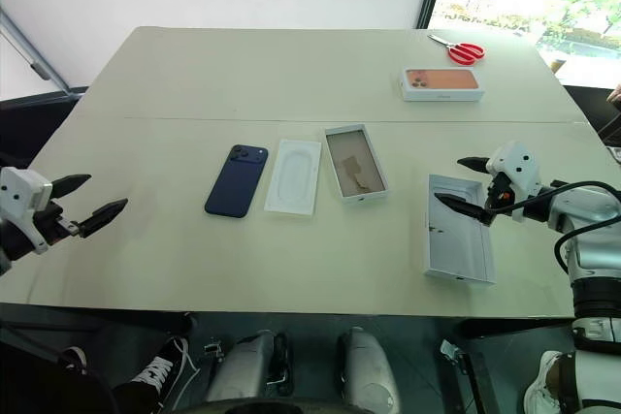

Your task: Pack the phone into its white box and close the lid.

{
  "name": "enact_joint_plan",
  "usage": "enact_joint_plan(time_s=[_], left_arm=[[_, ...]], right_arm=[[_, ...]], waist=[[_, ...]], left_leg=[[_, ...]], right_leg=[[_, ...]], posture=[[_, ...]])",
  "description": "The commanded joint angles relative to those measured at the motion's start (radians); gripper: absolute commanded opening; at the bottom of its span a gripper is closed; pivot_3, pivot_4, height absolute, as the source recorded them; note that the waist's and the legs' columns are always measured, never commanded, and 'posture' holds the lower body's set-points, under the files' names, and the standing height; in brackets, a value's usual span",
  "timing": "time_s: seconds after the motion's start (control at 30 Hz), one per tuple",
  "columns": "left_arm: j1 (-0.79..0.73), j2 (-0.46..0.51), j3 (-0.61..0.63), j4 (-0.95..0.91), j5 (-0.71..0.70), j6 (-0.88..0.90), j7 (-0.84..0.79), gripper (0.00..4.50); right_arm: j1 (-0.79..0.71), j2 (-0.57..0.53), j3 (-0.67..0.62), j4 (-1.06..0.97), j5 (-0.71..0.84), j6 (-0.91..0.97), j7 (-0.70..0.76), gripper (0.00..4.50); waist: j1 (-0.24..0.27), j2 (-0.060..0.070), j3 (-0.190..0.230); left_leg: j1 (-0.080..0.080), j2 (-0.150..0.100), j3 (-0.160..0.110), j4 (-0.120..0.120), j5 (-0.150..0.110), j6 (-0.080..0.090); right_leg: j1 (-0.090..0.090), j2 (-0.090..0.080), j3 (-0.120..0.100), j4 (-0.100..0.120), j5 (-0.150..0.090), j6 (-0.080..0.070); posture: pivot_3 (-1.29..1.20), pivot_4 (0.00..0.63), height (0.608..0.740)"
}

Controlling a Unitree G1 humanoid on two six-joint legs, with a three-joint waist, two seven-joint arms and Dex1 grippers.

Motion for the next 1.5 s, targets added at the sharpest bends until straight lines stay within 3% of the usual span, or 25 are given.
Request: enact_joint_plan(time_s=[0.03, 1.2, 1.5], left_arm=[[-0.018, 0.011, 0.026, -0.003, 0.003, -0.047, 0.007, 4.50], [-0.026, 0.027, 0.040, 0.019, -0.011, -0.034, 0.016, 4.50], [-0.048, -0.016, 0.009, -0.053, -0.038, 0.054, 0.063, 4.50]], right_arm=[[-0.020, -0.021, -0.028, 0.002, 0.009, -0.019, 0.000, 4.47], [-0.041, -0.097, -0.065, 0.142, -0.011, -0.077, -0.027, 4.47], [-0.101, -0.058, -0.034, 0.153, -0.021, -0.069, -0.065, 4.47]], waist=[[0.000, 0.000, 0.000], [0.000, 0.000, 0.000], [-0.001, 0.000, 0.000]], left_leg=[[0.000, 0.000, 0.000, 0.000, 0.000, 0.000], [0.001, 0.000, 0.000, 0.000, 0.000, 0.001], [0.001, 0.000, 0.000, 0.000, 0.001, 0.001]], right_leg=[[0.000, 0.000, 0.000, 0.000, 0.000, 0.000], [0.000, 0.000, 0.000, 0.000, 0.000, 0.000], [0.001, 0.000, 0.000, 0.000, 0.000, 0.000]], posture=[[0.00, 0.150, 0.740], [0.00, 0.150, 0.740], [0.00, 0.150, 0.740]])
